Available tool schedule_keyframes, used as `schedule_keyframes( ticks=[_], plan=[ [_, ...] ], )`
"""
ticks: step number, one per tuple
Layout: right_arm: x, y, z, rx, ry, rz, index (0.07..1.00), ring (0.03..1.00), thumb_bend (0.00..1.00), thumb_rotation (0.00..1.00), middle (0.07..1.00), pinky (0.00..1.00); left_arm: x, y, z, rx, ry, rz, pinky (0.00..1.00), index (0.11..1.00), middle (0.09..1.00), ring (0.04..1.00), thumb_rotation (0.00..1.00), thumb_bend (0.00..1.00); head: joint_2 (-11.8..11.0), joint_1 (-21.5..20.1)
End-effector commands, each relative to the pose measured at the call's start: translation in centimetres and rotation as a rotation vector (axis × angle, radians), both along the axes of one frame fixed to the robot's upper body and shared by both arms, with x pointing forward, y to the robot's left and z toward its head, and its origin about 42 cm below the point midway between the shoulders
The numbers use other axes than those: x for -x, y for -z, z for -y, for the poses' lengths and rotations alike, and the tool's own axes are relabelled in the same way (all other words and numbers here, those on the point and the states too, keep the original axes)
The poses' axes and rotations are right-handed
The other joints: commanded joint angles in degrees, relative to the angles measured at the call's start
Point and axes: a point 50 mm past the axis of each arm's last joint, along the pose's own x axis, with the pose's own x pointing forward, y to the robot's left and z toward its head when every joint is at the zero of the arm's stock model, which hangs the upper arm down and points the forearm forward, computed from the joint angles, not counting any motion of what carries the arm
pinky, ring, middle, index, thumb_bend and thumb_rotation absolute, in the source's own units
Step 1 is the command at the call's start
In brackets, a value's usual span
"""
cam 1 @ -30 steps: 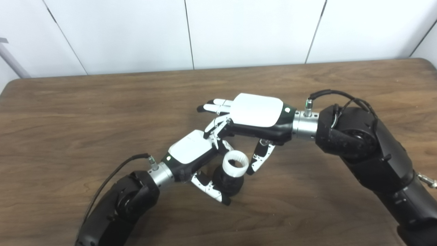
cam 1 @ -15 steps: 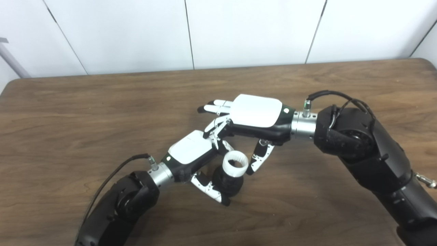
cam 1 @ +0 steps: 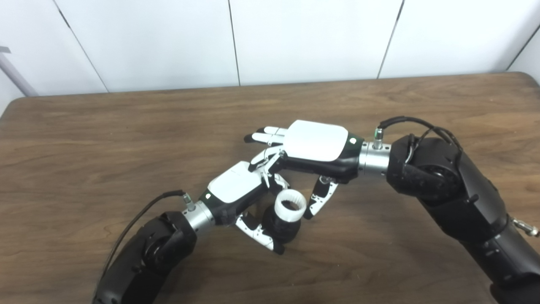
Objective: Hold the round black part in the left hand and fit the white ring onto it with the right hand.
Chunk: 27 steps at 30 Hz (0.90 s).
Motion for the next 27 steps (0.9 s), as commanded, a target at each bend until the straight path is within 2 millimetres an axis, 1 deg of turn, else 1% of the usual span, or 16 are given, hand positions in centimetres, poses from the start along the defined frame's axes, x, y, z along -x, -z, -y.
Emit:
schedule_keyframes(
  ticks=[1,9,14,18,21,27],
  plan=[
    [0.5,-1.1,-0.5,-0.024,-0.024,0.045,0.482,1.0,0.53,0.14,0.813,1.0,-0.6,-1.3,0.1,0.05,-0.003,0.026,1.0,0.482,0.725,0.923,0.06,0.52,0.1,0.0],
    [0.6,-0.4,-0.6,-0.05,-0.02,0.067,0.482,1.0,0.53,0.14,0.814,1.0,-0.6,-1.4,0.0,0.056,-0.006,0.012,1.0,0.482,0.723,0.903,0.06,0.52,0.1,0.2],
    [0.8,-0.1,-0.7,-0.068,-0.023,0.086,0.48,0.999,0.53,0.14,0.818,1.0,-0.6,-1.5,-0.1,0.058,-0.007,0.009,1.0,0.482,0.721,0.909,0.06,0.52,0.1,0.2],
    [0.9,0.1,-0.8,-0.065,-0.021,0.097,0.48,1.0,0.53,0.14,0.833,1.0,-0.7,-1.6,-0.1,0.053,-0.01,0.009,1.0,0.482,0.724,0.919,0.06,0.52,0.1,0.2],
    [0.9,0.1,-0.8,-0.061,-0.017,0.097,0.48,1.0,0.53,0.14,0.864,1.0,-0.6,-1.6,-0.1,0.049,-0.013,0.013,1.0,0.482,0.729,0.94,0.06,0.52,0.1,0.5],
    [1.0,0.1,-0.8,-0.048,0.004,0.084,0.481,1.0,0.53,0.14,0.888,1.0,-0.6,-1.6,-0.2,0.044,-0.014,0.011,1.0,0.482,0.724,0.907,0.06,0.52,0.1,0.4]
  ],
)
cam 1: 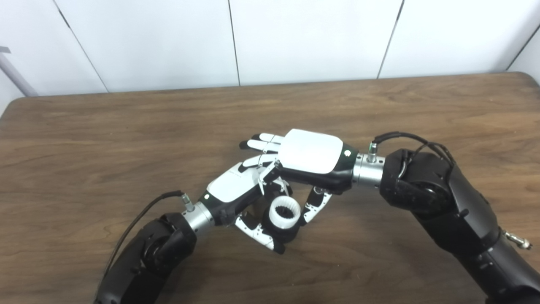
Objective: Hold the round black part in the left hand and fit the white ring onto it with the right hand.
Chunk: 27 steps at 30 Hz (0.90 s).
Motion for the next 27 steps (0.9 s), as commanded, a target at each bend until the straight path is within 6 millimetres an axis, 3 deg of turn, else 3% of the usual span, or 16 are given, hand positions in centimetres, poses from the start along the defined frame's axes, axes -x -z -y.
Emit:
schedule_keyframes(
  ticks=[1,27],
  plan=[
    [0.11,-1.53,-0.33,-0.035,-0.01,0.042,0.481,1.0,0.53,0.14,0.888,1.0,-0.66,-1.77,-0.03,0.02,0.004,0.06,1.0,0.482,0.723,0.903,0.06,0.52,0.0,0.0],
    [-0.64,-1.89,-0.33,-0.025,0.011,0.066,0.481,1.0,0.53,0.14,0.9,1.0,-0.57,-2.08,0.21,0.019,0.01,0.07,1.0,0.482,0.731,0.928,0.06,0.52,0.2,0.2]
  ],
)
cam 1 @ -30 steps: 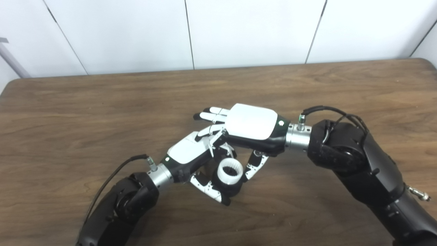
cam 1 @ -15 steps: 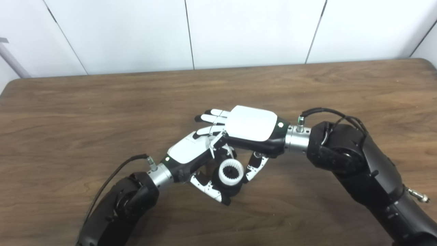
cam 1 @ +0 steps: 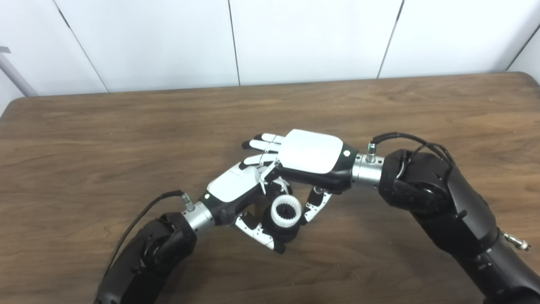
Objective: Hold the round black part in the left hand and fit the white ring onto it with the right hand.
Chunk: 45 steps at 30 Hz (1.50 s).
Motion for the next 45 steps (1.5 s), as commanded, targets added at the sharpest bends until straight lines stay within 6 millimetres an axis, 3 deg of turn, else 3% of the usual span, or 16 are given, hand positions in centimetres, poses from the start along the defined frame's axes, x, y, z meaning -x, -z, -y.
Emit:
schedule_keyframes(
  ticks=[1,45],
  plan=[
    [-0.5,-1.8,-0.28,-0.04,-0.008,0.062,0.482,1.0,0.53,0.14,0.9,1.0,-0.55,-1.99,0.17,0.025,0.008,0.065,1.0,0.482,0.731,0.931,0.06,0.52,0.1,0.1],
    [-0.21,-1.22,-0.26,-0.031,-0.044,0.02,0.481,1.0,0.53,0.14,0.876,1.0,-0.47,-2.71,0.98,0.026,0.008,0.065,1.0,0.483,0.8,0.957,0.06,0.52,1.5,0.4]
  ],
)
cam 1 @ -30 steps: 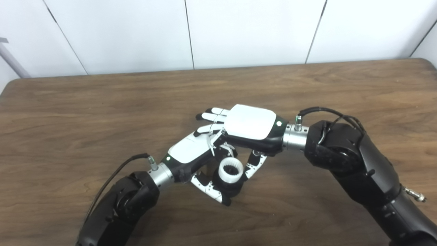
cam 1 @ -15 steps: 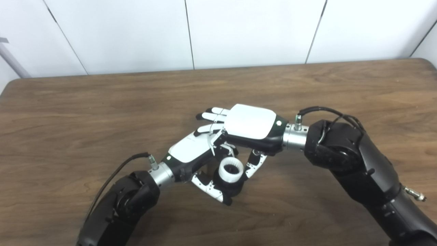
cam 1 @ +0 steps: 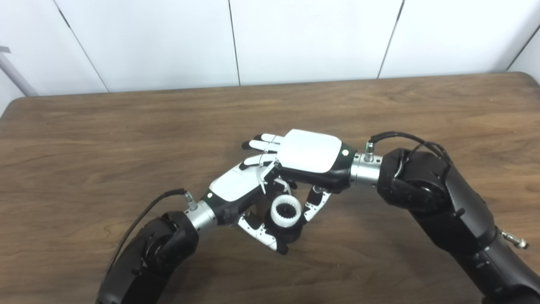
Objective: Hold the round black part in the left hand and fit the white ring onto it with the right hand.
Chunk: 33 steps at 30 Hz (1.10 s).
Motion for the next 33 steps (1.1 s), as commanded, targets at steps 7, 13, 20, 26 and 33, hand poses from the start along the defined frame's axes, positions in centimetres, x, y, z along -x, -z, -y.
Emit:
schedule_keyframes(
  ticks=[7,13,20,26,33],
  plan=[
    [0.28,-1.08,-0.01,-0.019,-0.035,0.01,0.48,1.0,0.53,0.14,0.86,1.0,-0.78,-1.76,0.47,0.054,-0.007,0.066,1.0,0.482,0.772,0.956,0.06,0.52,0.0,0.0],
    [0.33,-1.12,0.11,-0.003,-0.031,0.01,0.484,1.0,0.53,0.15,0.871,1.0,-0.81,-1.91,0.54,0.05,-0.002,0.069,1.0,0.482,0.772,0.956,0.06,0.52,0.0,-0.1],
    [0.24,-1.42,0.47,0.021,-0.023,0.0,0.489,1.0,0.52,0.15,0.914,1.0,-0.74,-1.9,0.54,0.053,0.003,0.076,1.0,0.481,0.774,0.951,0.06,0.52,0.0,0.0],
    [0.16,-1.56,0.59,0.023,-0.025,0.002,0.491,1.0,0.52,0.16,0.921,1.0,-0.77,-2.13,0.54,0.043,0.005,0.082,1.0,0.482,0.77,0.95,0.06,0.52,0.4,0.0],
    [0.16,-1.68,0.67,0.035,-0.027,0.004,0.56,1.0,0.81,0.22,0.933,1.0,-0.65,-2.25,0.68,0.051,-0.004,0.091,1.0,0.481,0.773,0.948,0.06,0.52,0.1,0.0]
  ],
)
